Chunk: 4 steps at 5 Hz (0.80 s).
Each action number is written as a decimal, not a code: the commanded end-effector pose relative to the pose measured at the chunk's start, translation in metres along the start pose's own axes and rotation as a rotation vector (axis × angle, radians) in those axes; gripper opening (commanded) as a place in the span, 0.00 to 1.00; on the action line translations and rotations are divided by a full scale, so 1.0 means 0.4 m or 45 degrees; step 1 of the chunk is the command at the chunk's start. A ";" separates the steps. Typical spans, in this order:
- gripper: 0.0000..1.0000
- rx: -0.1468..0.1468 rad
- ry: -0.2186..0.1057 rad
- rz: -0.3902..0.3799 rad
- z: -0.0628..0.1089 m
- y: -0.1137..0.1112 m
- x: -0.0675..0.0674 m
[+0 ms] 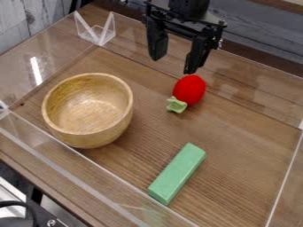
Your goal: Put the green block in the brown bowl
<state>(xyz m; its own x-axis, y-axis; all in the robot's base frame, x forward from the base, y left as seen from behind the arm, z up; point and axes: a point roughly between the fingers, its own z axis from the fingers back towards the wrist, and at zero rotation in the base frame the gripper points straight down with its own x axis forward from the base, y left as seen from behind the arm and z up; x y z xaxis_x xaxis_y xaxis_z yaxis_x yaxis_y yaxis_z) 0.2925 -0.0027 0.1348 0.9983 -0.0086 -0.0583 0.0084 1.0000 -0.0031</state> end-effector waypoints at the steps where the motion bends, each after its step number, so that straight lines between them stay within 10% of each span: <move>1: 1.00 -0.010 0.036 -0.025 -0.029 -0.003 -0.030; 4: 1.00 -0.033 0.038 -0.201 -0.174 -0.048 -0.187</move>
<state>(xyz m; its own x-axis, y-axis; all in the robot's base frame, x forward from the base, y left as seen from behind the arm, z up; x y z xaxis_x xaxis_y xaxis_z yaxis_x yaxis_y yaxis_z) 0.2080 -0.0205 0.0599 0.9774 -0.1637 -0.1338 0.1591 0.9863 -0.0446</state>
